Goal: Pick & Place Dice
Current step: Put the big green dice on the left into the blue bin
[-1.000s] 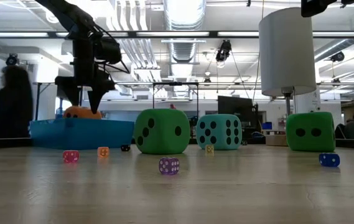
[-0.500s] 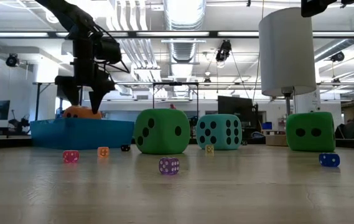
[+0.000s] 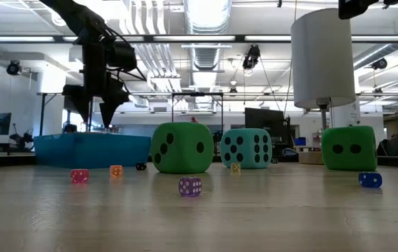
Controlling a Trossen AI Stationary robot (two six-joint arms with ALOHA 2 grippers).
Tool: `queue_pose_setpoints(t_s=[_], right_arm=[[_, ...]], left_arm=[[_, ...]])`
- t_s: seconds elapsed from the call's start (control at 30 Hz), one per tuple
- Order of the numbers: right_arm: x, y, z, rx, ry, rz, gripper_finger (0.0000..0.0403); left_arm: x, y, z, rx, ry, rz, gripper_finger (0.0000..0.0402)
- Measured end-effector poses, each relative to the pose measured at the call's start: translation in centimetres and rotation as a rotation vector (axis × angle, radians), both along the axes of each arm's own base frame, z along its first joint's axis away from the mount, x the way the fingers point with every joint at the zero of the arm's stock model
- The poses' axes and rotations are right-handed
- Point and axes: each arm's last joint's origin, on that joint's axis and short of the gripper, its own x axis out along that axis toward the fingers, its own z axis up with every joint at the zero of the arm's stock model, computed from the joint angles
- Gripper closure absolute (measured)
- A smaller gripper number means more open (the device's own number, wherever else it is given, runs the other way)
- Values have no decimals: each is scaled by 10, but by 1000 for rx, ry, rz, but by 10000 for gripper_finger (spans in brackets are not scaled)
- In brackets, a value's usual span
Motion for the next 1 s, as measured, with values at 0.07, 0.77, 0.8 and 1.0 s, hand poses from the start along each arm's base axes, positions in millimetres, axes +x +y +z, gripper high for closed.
queue_pose_setpoints(t_s=[0.07,0.77,0.8,1.0], right_arm=[[0,0,0,0,0,0,394],[0,0,0,0,0,0,394],[0,0,0,0,0,0,394],[0,0,0,0,0,0,394]], left_arm=[[0,0,0,0,0,0,14],[15,-47,33,35,-159,-176,21],[18,-53,35,38,-171,-196,20],[42,-89,39,39,-247,-278,8]])
